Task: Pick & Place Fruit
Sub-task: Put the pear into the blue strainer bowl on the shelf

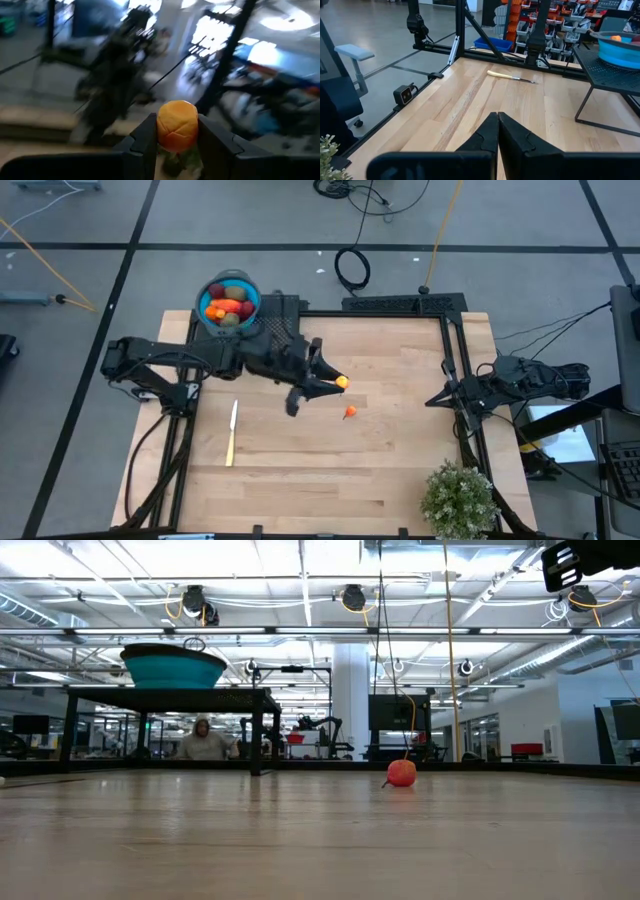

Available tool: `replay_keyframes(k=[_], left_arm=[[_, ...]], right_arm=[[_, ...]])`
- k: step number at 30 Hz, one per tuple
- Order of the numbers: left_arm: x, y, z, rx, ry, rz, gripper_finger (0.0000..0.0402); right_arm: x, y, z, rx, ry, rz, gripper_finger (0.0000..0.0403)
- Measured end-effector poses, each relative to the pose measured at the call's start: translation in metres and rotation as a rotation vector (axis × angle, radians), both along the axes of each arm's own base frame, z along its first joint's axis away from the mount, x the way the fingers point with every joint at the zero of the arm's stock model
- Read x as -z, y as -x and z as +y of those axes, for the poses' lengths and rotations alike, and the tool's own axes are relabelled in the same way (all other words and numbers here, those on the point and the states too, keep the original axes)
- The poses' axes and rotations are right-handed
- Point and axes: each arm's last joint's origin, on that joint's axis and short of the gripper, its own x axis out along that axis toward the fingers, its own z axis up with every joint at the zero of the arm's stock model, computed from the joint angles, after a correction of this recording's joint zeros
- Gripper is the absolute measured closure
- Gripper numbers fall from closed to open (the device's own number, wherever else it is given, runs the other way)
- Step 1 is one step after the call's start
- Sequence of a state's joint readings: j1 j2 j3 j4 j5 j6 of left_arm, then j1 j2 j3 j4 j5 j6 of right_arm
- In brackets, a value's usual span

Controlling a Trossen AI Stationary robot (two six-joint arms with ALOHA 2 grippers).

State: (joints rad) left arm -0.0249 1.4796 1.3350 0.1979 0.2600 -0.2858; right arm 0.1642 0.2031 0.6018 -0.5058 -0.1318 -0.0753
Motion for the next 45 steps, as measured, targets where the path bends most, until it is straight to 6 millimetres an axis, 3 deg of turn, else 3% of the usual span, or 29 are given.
replay_keyframes(k=[6, 11, 20, 29, 36, 45], left_arm=[[0.027, 0.002, 0.0, -0.23, -0.086, 0.274, 0.0284], [0.039, 0.006, -0.002, -0.397, -0.219, 0.39, 0.0284], [0.046, 0.014, -0.006, -0.715, -0.495, 0.493, 0.0284], [0.051, 0.025, -0.002, -1.04, -0.655, 0.594, 0.0284], [0.056, 0.029, 0.017, -1.122, -0.664, 0.676, 0.0284], [0.071, 0.041, 0.063, -1.086, -0.52, 0.868, 0.0284]], right_arm=[[0.0, 0.0, 0.0, 0.0, 0.0, 0.0, 0.0403], [0.0, 0.0, 0.0, 0.0, 0.0, 0.0, 0.0403], [0.0, 0.0, 0.0, 0.0, 0.0, 0.0, 0.0403], [0.0, 0.0, 0.0, 0.0, 0.0, 0.0, 0.0403], [0.0, 0.0, 0.0, 0.007, -0.007, 0.002, 0.0403], [0.0, 0.0, 0.0, 0.009, -0.009, 0.003, 0.0403]])
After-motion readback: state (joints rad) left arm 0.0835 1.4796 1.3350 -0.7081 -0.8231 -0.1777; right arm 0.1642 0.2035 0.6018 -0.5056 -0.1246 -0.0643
